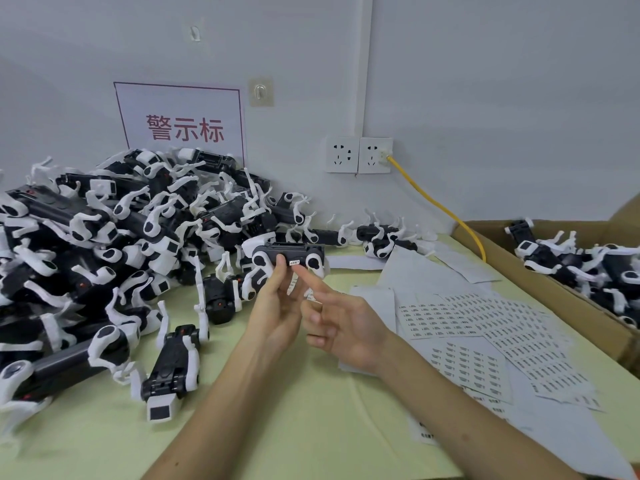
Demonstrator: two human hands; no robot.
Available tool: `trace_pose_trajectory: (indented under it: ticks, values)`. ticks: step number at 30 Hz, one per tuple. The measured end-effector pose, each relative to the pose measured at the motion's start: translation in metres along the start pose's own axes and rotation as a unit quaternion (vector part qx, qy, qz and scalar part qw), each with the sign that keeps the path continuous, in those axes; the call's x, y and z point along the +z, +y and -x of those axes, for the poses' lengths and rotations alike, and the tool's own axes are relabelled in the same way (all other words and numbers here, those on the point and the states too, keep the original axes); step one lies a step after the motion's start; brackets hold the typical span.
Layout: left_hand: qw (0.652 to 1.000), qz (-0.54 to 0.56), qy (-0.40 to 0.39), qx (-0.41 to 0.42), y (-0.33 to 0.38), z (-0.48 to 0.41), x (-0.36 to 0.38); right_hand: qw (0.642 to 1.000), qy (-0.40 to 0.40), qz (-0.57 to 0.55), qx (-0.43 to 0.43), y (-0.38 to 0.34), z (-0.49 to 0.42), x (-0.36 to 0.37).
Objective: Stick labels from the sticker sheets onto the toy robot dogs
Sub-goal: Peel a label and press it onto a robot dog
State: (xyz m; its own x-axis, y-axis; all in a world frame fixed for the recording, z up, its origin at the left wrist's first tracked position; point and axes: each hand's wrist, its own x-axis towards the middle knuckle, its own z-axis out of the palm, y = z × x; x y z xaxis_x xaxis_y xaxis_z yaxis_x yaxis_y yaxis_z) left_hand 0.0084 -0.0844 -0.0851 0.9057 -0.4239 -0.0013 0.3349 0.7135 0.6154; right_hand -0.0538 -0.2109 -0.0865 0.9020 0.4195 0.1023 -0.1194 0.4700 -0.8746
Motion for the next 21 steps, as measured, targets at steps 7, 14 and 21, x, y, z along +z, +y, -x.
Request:
trace_pose_trajectory:
  ticks: [7, 14, 21]
  values:
    - [0.999, -0.025, -0.003, -0.019, 0.0001, -0.0002, -0.0004, 1.0, 0.008, -0.011, -0.011, 0.0003, -0.0004, -0.0003]
    - [1.0, -0.007, -0.007, -0.01, 0.0001, -0.0003, -0.0001, 0.999, 0.023, -0.019, -0.016, 0.0001, -0.0003, -0.0003]
    - [1.0, -0.01, 0.004, -0.001, -0.0011, -0.0023, -0.0012, 1.0, 0.014, -0.007, -0.015, -0.0003, -0.0007, -0.0008]
